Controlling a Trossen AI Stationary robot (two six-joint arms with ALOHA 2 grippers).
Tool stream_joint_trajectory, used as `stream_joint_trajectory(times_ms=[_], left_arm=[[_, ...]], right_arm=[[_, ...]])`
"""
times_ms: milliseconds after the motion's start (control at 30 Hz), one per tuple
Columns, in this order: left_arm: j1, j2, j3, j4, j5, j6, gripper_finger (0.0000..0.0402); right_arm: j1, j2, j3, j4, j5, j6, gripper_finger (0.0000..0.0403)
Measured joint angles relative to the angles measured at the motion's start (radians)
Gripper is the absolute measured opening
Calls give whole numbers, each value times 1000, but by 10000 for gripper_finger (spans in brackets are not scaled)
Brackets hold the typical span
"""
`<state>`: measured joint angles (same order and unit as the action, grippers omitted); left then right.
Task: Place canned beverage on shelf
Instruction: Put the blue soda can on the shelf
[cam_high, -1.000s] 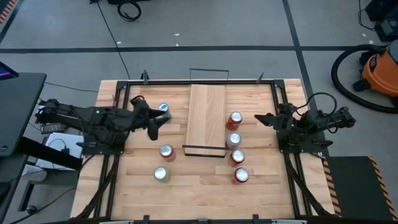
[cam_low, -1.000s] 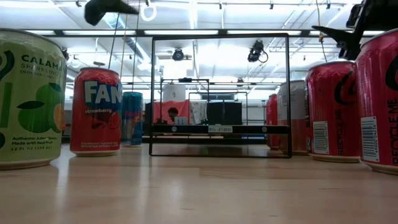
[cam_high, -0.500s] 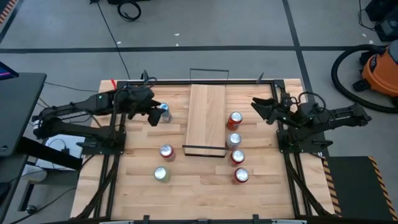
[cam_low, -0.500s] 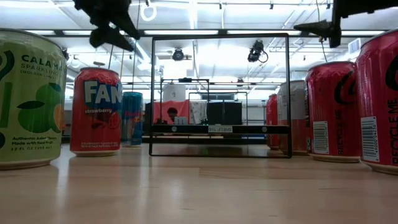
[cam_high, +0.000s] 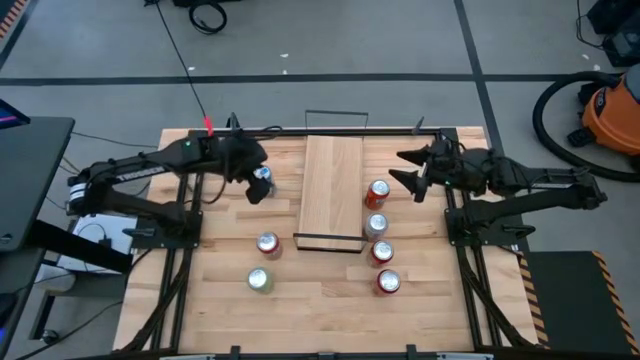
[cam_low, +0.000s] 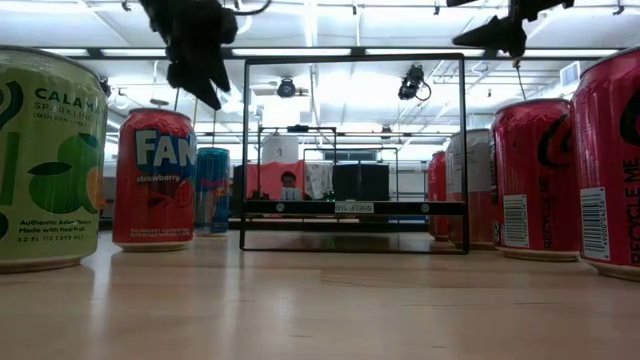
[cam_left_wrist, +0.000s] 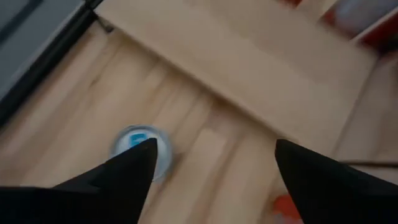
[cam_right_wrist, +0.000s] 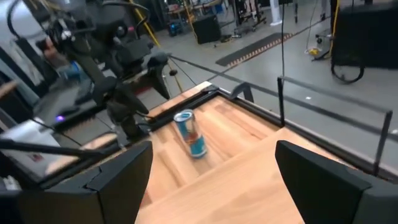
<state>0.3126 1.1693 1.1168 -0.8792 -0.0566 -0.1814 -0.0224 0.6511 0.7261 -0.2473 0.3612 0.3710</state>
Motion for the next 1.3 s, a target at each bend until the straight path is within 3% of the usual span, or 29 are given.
stream_joint_trajectory(times_ms=[333,600,1000,1300], left_arm=[[66,143,123,-110,-15,176,357],[134,205,123,-117,42,259,357],[200,274,121,-122,30,443,357],[211,364,121,-160,129,517,357]], right_arm=[[-6,33,5,-3,-49,-97,351],[-6,66,4,-36,-50,-110,351],[-6,81,4,-47,-51,-96,350],[-6,84,4,-45,-51,-82,350]])
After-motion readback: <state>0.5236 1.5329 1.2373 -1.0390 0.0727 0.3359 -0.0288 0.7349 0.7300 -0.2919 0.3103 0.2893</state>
